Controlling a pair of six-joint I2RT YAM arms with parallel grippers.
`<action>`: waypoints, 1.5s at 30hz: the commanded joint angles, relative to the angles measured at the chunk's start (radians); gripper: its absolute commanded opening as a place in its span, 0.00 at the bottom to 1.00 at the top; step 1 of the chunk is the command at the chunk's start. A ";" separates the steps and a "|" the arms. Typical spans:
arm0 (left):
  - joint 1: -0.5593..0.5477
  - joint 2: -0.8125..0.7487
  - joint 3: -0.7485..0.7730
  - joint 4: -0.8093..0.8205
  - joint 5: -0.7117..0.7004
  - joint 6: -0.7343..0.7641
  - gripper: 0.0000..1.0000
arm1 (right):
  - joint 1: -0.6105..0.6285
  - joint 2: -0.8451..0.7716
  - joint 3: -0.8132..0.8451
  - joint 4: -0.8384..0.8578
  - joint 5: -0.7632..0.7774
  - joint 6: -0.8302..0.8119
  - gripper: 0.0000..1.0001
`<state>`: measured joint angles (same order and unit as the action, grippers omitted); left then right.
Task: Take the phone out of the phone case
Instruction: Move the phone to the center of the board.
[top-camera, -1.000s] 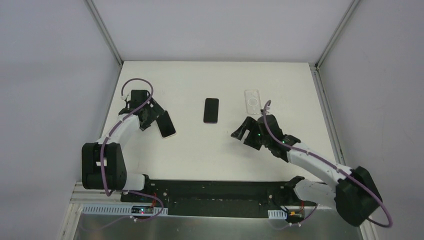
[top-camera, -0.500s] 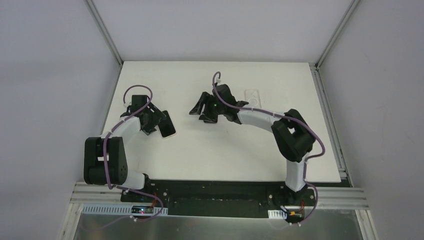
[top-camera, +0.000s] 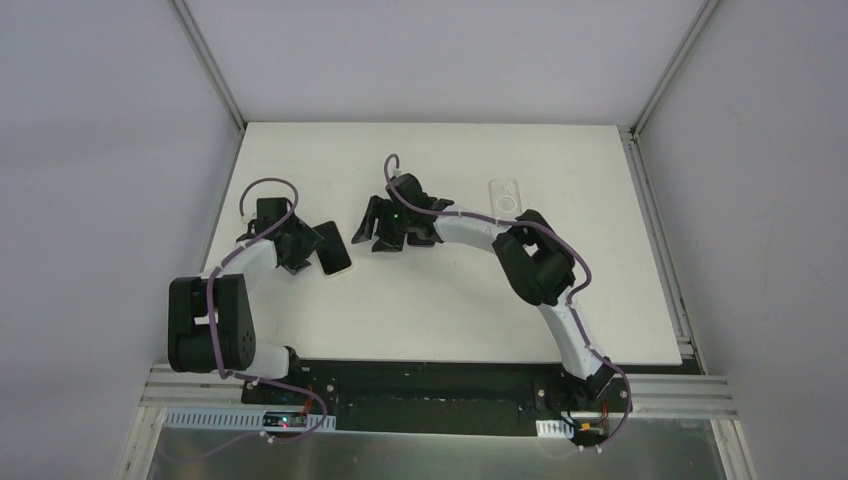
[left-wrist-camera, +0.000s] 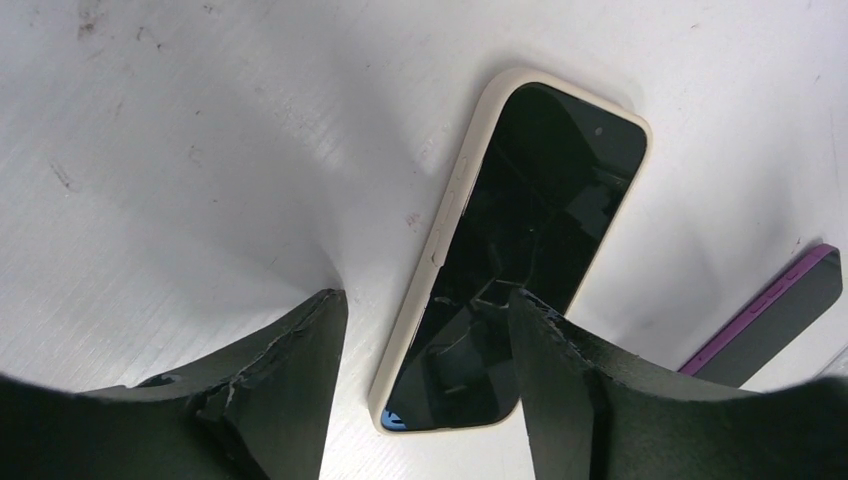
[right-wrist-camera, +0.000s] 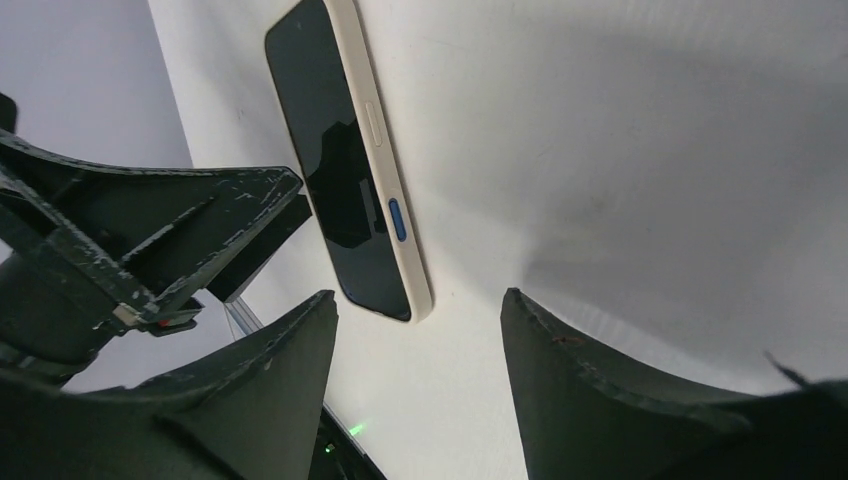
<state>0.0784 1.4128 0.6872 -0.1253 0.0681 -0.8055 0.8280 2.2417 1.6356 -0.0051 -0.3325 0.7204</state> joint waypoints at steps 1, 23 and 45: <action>-0.012 0.016 -0.030 0.030 0.025 -0.022 0.59 | 0.028 0.044 0.092 -0.053 -0.015 -0.025 0.63; -0.101 -0.009 -0.127 0.106 0.006 -0.056 0.43 | 0.098 0.135 0.153 -0.136 0.026 -0.043 0.32; -0.335 -0.238 -0.326 0.142 -0.014 -0.114 0.35 | 0.110 -0.118 -0.300 -0.052 0.071 -0.028 0.00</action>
<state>-0.1936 1.2083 0.4267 0.0952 -0.0696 -0.8658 0.9096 2.1891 1.4662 0.0376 -0.2630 0.6949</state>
